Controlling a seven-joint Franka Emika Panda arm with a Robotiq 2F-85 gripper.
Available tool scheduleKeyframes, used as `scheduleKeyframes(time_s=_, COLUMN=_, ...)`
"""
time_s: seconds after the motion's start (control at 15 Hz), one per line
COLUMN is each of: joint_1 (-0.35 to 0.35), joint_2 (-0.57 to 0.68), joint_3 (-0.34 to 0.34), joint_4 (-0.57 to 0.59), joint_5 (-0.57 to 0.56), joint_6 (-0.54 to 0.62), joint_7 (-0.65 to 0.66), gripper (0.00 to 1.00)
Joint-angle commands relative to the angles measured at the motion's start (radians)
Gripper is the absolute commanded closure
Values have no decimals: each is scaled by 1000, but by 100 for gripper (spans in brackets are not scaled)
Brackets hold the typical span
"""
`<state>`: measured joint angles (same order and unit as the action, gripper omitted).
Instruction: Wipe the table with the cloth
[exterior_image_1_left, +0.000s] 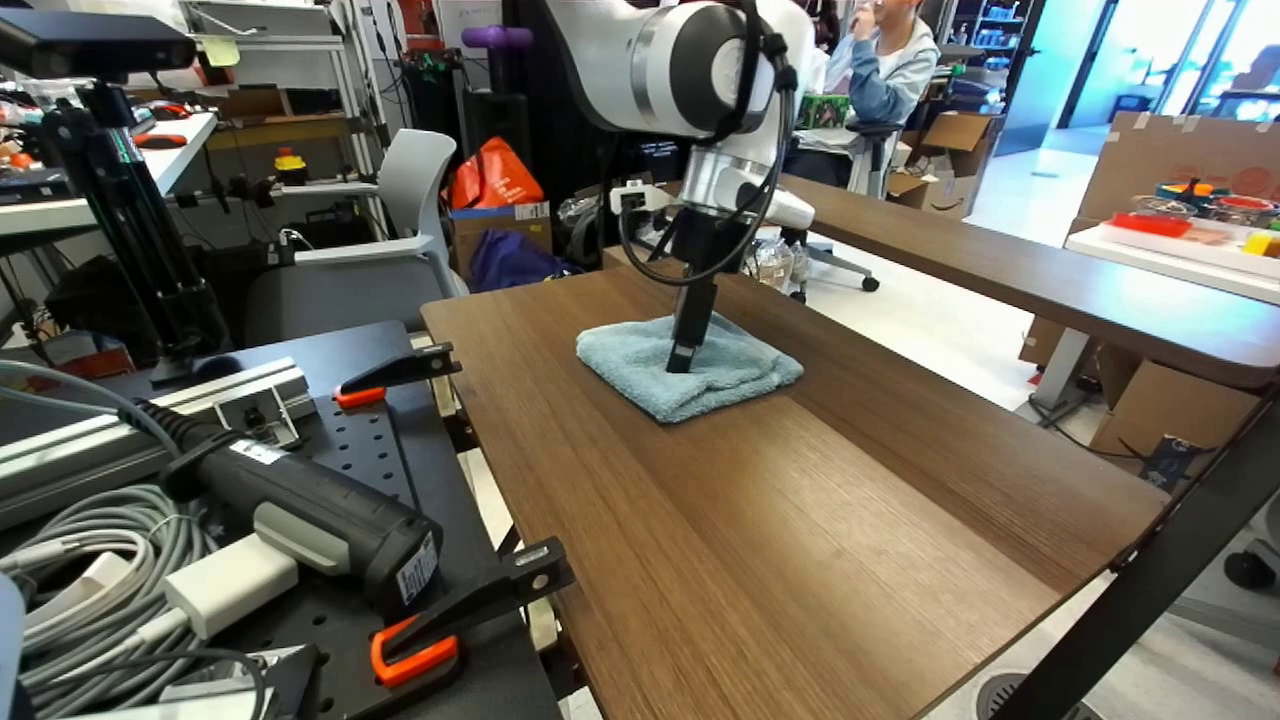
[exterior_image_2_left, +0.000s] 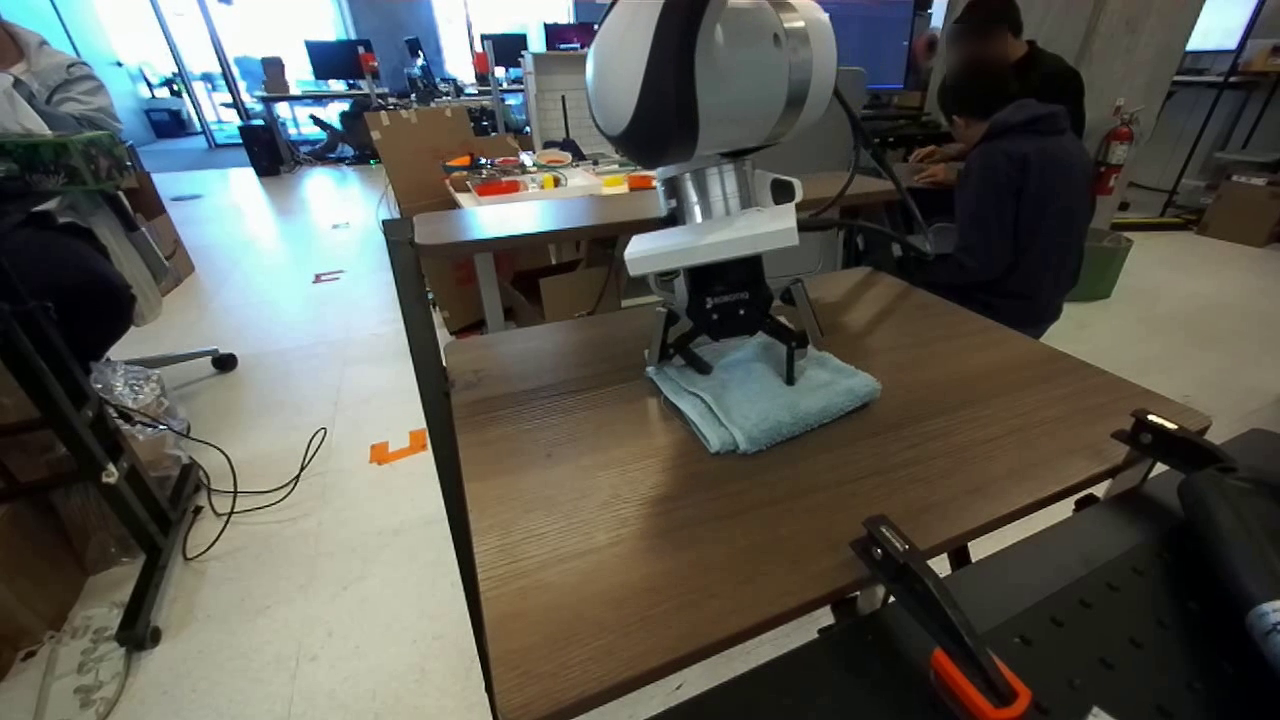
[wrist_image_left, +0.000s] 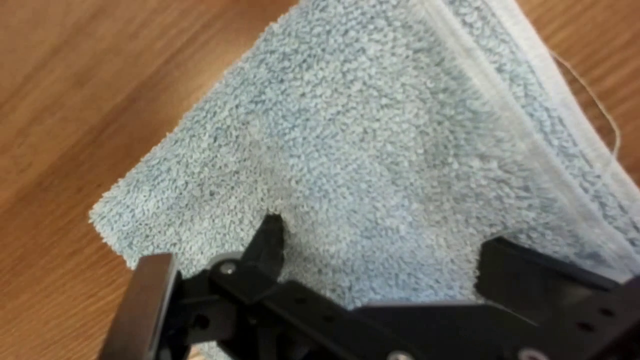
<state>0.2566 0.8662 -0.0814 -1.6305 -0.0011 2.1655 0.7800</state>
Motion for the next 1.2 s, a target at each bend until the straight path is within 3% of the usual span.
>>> scheduleKeyframes(time_s=0.0, joint_1=76, joint_2=-10, joint_3=22, joint_4=-61, joint_5=-75, joint_6=-20, joint_7=-12, gripper=0)
scheduleKeyframes(time_s=0.47, joint_1=208, joint_2=2, joint_3=65, joint_4=-29, joint_5=-169, joint_6=-16, joint_7=8, gripper=0)
scheduleKeyframes(time_s=0.53, joint_1=183, joint_2=-24, joint_3=64, joint_4=-44, joint_5=-146, joint_6=-24, joint_7=-1, gripper=0)
scheduleKeyframes(time_s=1.13, joint_1=207, joint_2=-24, joint_3=67, joint_4=-42, joint_5=-157, joint_6=-24, joint_7=4, gripper=0)
